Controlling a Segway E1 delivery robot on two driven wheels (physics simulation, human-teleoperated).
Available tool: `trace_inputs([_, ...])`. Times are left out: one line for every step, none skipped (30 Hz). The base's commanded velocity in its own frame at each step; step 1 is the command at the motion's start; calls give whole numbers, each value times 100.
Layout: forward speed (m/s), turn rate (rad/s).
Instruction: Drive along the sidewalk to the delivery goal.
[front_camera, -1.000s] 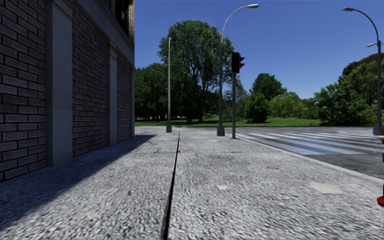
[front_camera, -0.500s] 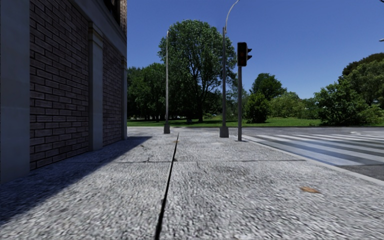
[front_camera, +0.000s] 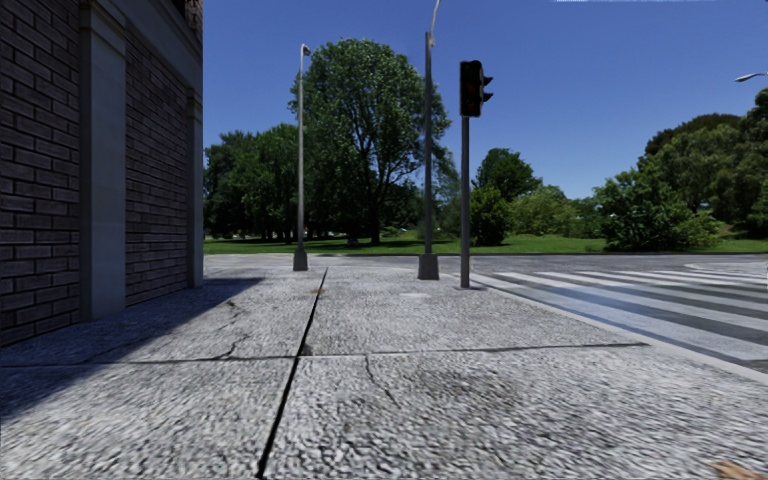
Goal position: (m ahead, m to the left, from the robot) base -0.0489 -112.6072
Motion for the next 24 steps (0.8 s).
trace_inputs([196,-28])
trace_inputs([192,-28])
trace_inputs([185,-28])
trace_inputs([185,-28])
trace_inputs([180,-29])
trace_inputs([176,-31])
trace_inputs([173,-37])
trace_inputs([170,-41])
trace_inputs([170,-41])
trace_inputs([169,-42])
trace_inputs([168,-43])
trace_inputs([168,-43])
trace_inputs([168,-43])
trace_inputs([166,-43])
trace_inputs([166,-43])
trace_inputs([163,-43])
trace_inputs([161,-44])
trace_inputs([160,-44])
trace_inputs([159,-44])
trace_inputs([159,-44])
trace_inputs([159,-44])
trace_inputs([159,-44])
trace_inputs([159,-44])
trace_inputs([159,-44])
